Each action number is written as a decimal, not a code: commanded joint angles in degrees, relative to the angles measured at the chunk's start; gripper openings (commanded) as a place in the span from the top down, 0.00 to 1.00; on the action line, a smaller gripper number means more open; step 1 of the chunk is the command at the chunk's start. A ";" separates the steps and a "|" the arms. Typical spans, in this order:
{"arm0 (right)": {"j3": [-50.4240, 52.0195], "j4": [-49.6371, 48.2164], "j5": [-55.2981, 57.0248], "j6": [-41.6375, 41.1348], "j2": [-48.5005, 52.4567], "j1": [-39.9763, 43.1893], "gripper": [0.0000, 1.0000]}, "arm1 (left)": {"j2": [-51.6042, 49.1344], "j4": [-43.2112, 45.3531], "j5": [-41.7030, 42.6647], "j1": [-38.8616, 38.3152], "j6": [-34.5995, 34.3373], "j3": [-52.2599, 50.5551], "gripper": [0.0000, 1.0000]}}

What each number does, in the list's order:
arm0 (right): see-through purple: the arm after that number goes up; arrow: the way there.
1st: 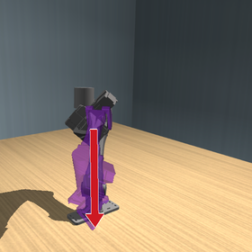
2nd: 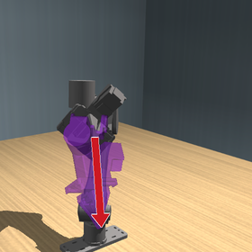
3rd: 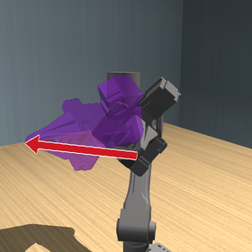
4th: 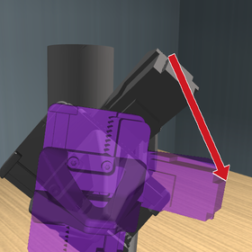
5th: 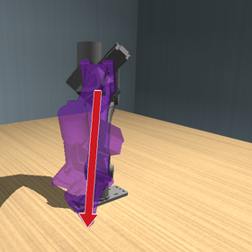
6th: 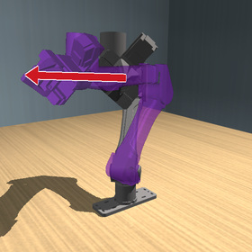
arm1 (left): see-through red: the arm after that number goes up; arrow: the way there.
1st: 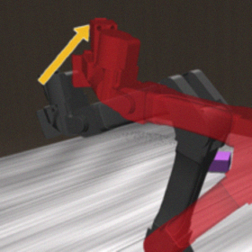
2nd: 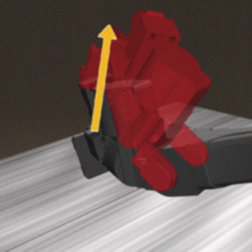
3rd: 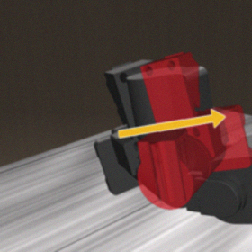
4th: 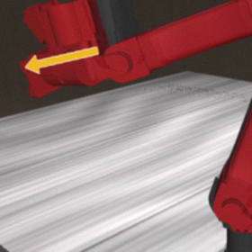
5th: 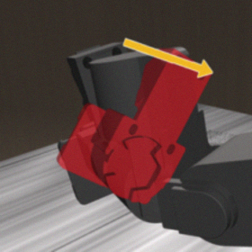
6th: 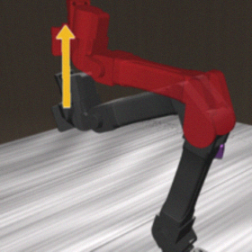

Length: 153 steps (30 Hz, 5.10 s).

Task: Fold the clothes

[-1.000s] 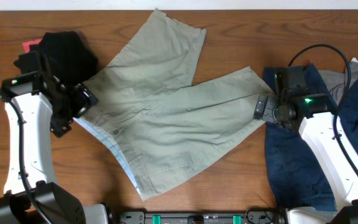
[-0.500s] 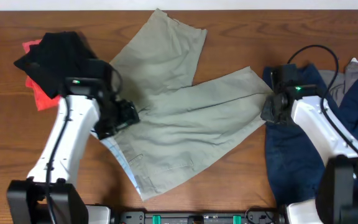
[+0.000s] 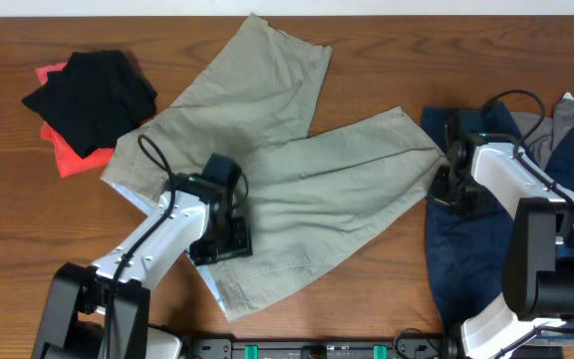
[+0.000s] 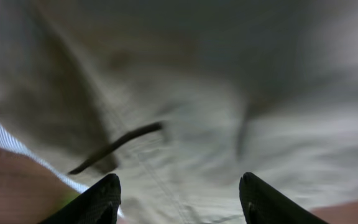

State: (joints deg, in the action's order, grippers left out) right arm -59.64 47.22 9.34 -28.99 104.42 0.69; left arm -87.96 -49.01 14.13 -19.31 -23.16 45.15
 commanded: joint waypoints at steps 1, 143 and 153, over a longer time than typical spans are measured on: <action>1.14 -1.25 -11.41 4.39 3.76 0.42 0.92 | -0.13 0.15 -3.26 0.02 -0.96 -2.67 0.37; 0.63 -6.25 -6.34 0.31 -14.62 3.80 0.98 | -7.13 -11.93 8.09 18.21 -4.85 9.53 0.02; 0.63 -6.10 -6.34 0.33 -14.29 3.80 0.98 | -4.00 11.30 16.74 17.88 -22.16 -7.43 0.02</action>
State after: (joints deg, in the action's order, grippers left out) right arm -59.16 41.21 1.41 -28.08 89.62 4.80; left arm -92.44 -43.27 29.21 -0.95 -39.70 42.22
